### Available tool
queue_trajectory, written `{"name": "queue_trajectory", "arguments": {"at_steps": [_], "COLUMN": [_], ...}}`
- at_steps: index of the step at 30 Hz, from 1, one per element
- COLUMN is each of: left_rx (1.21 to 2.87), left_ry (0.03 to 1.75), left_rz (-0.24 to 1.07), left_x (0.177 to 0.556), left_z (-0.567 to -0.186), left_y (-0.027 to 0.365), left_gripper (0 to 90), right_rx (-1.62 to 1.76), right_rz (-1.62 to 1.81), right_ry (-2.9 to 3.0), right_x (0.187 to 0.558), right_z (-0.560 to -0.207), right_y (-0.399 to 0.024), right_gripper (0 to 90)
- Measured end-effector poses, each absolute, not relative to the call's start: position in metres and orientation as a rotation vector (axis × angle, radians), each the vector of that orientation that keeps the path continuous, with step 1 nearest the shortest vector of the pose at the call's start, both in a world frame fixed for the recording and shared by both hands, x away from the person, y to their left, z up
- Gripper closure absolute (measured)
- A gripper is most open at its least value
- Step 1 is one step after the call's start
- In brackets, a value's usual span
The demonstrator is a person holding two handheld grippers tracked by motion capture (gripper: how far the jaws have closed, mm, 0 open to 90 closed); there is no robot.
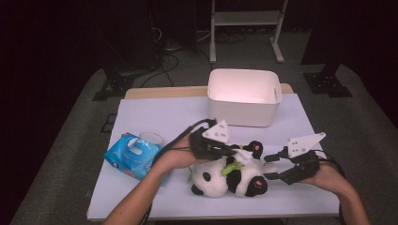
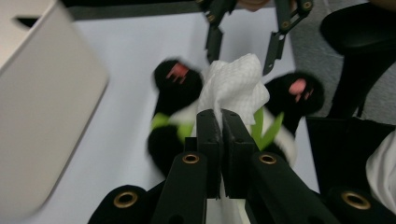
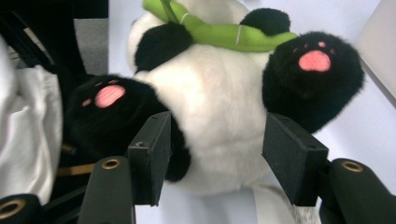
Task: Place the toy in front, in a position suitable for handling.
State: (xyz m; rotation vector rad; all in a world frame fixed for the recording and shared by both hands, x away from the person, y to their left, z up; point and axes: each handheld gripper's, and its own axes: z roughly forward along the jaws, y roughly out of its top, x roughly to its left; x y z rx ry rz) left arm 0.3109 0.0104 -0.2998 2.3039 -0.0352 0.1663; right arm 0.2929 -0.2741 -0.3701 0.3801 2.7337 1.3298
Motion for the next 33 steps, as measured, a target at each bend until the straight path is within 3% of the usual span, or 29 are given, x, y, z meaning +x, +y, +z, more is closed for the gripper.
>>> {"name": "queue_trajectory", "arguments": {"at_steps": [3,5,9,19,25,28,29,30,33], "left_rx": [2.309,2.351,2.35,2.317,2.294,2.294,2.302,2.309,2.316], "left_ry": [-0.074,-0.122,-0.126,-0.082,-0.005,0.03,0.042,0.064,0.106], "left_rz": [0.132,0.098,0.063,0.112,0.145,0.161,0.173,0.184,0.186], "left_x": [0.307,0.303,0.301,0.301,0.303,0.304,0.304,0.305,0.307], "left_z": [-0.304,-0.314,-0.319,-0.301,-0.304,-0.31,-0.313,-0.318,-0.33], "left_y": [-0.007,-0.025,-0.026,0.011,0.045,0.062,0.067,0.073,0.085], "left_gripper": [84.3,75.6,60.3,54.9,53.2,49.5,49.5,46.3,43.6], "right_rx": [0.379,0.387,0.386,0.196,0.078,0.065,0.065,0.077,0.089], "right_rz": [1.338,1.352,1.357,1.512,1.396,1.362,1.362,1.329,1.285], "right_ry": [2.731,2.704,2.694,2.649,2.701,2.728,2.728,2.767,2.791], "right_x": [0.29,0.286,0.283,0.286,0.298,0.306,0.306,0.307,0.305], "right_z": [-0.365,-0.359,-0.355,-0.333,-0.331,-0.339,-0.339,-0.348,-0.357], "right_y": [-0.282,-0.291,-0.298,-0.271,-0.225,-0.21,-0.21,-0.205,-0.206], "right_gripper": [40.1,40.1,40.0,43.7,58.1,76.2,76.2,84.5,86.9]}}
